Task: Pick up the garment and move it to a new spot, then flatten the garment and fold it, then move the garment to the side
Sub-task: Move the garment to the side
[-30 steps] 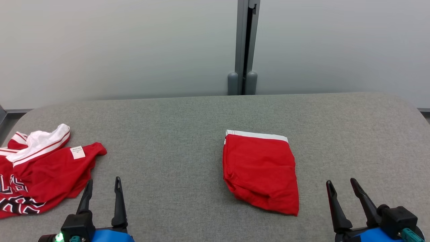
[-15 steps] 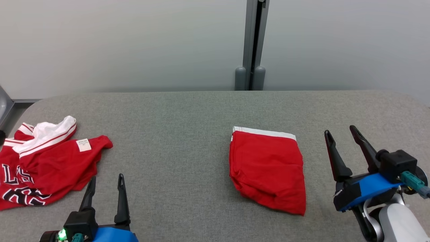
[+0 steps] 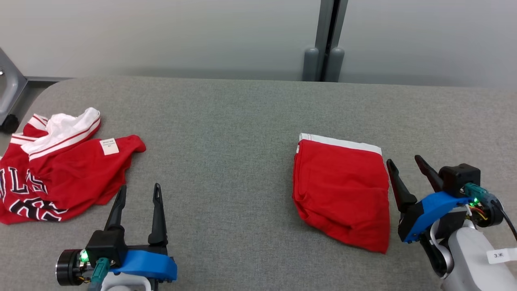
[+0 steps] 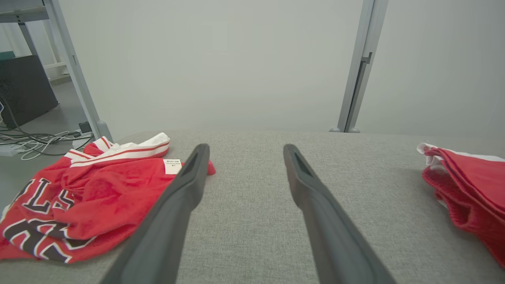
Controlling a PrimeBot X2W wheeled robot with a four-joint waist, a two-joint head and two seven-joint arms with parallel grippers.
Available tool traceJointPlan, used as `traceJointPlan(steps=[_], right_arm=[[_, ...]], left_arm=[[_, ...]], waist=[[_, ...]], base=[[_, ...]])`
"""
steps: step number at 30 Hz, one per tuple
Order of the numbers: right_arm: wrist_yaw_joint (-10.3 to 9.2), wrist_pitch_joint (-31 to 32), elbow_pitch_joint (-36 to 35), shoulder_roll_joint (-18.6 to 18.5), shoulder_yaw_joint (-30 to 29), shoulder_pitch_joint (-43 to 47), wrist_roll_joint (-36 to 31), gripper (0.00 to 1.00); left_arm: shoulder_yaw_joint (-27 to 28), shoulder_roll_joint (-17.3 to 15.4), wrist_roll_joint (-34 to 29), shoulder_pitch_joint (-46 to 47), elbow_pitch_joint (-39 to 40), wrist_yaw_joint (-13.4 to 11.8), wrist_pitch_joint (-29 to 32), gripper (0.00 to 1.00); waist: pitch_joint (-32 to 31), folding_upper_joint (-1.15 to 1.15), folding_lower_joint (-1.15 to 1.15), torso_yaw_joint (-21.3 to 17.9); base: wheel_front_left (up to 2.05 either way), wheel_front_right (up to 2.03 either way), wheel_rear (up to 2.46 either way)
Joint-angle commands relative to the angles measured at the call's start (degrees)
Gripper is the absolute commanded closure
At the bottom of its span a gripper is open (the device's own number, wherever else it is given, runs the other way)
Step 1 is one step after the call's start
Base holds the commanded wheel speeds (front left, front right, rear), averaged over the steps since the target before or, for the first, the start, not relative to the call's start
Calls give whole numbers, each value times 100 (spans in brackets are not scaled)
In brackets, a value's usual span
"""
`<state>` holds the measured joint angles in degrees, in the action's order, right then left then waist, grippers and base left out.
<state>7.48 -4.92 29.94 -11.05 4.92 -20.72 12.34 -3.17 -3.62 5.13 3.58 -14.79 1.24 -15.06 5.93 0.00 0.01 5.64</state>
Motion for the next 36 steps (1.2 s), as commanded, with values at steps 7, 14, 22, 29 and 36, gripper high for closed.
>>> traceJointPlan(steps=[7, 14, 22, 29, 36], right_arm=[[2, -188, 1040, 58, 124, -403, 135, 0], [2, -374, 1760, 113, 209, -503, 235, 0], [3, -490, 2480, 316, 456, -485, 354, 0], [10, -556, 2756, 421, 790, -723, 603, 73], [-3, -778, 2796, 113, 992, -892, 743, 100]], left_arm=[[-103, 22, 25, 305, -42, 14, -17, 0], [-147, 35, 37, 381, -77, 9, -17, 0], [-142, 49, 30, 330, -92, -6, -16, 0], [-211, 61, 63, 411, -120, 12, -16, 0], [-155, 64, 95, 303, -68, -35, -16, 0]], waist=[[355, 0, -1, 265], [410, 0, -1, 360], [407, 0, -1, 338], [433, 0, -1, 357], [431, 0, -1, 231]], base=[[0, 0, 0], [0, 0, 0], [0, 0, 0], [0, 0, 0], [0, 0, 0]])
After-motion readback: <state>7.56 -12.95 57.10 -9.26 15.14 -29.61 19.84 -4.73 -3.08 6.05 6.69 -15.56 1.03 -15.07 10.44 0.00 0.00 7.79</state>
